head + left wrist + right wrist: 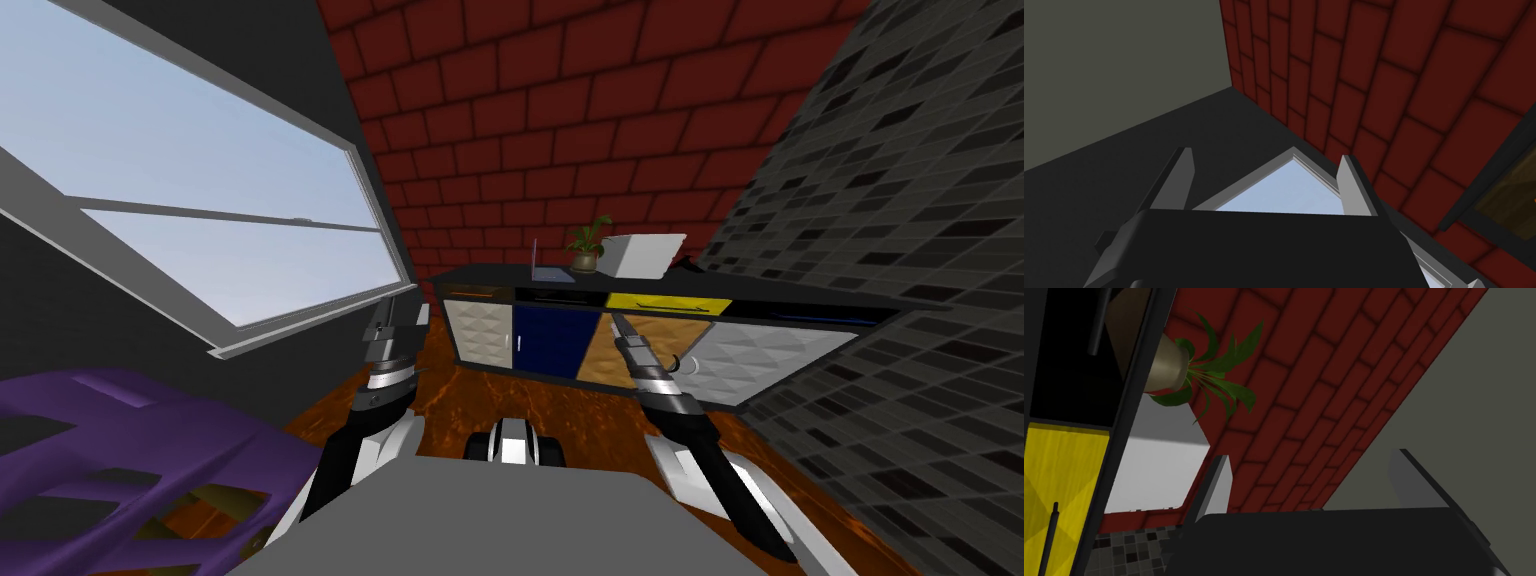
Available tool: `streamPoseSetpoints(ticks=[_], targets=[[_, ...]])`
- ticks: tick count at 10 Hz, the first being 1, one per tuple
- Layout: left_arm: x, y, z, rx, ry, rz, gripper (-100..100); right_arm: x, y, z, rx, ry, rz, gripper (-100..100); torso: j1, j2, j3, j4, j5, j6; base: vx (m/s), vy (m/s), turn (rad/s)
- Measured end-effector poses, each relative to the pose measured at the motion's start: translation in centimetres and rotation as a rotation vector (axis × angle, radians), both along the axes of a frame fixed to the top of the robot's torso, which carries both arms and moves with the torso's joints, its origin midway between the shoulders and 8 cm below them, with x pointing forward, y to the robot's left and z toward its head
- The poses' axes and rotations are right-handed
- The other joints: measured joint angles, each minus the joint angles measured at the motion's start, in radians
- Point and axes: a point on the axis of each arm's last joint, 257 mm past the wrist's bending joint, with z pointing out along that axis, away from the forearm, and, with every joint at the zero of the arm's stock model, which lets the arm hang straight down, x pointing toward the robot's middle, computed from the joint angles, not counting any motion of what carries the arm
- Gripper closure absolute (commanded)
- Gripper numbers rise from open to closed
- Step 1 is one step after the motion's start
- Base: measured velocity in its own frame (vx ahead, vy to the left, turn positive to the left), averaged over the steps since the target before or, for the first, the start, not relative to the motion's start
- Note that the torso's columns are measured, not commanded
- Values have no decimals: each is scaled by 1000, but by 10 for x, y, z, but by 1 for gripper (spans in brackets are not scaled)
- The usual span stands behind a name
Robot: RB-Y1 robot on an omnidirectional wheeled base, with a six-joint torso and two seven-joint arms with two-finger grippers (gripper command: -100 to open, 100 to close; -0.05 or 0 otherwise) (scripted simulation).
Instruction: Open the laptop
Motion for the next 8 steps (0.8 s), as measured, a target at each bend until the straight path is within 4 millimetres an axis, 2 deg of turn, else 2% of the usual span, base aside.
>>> streamPoseSetpoints(ticks=[3, 5, 8], targets=[[0, 0, 0, 0, 0, 0, 0, 13, -30, -17, -169, 88, -87, -100, 3, -2, -1, 0, 1, 0, -20, 307, -19], [0, 0, 0, 0, 0, 0, 0, 18, -48, -27, -261, 139, -142, -100, -6, 0, 0, 0, -2, 0, -48, 185, 0], [0, 0, 0, 0, 0, 0, 0, 29, -88, -41, -424, 219, -247, -100, 5, -2, -1, 0, 1, 0, -5, 240, 3]])
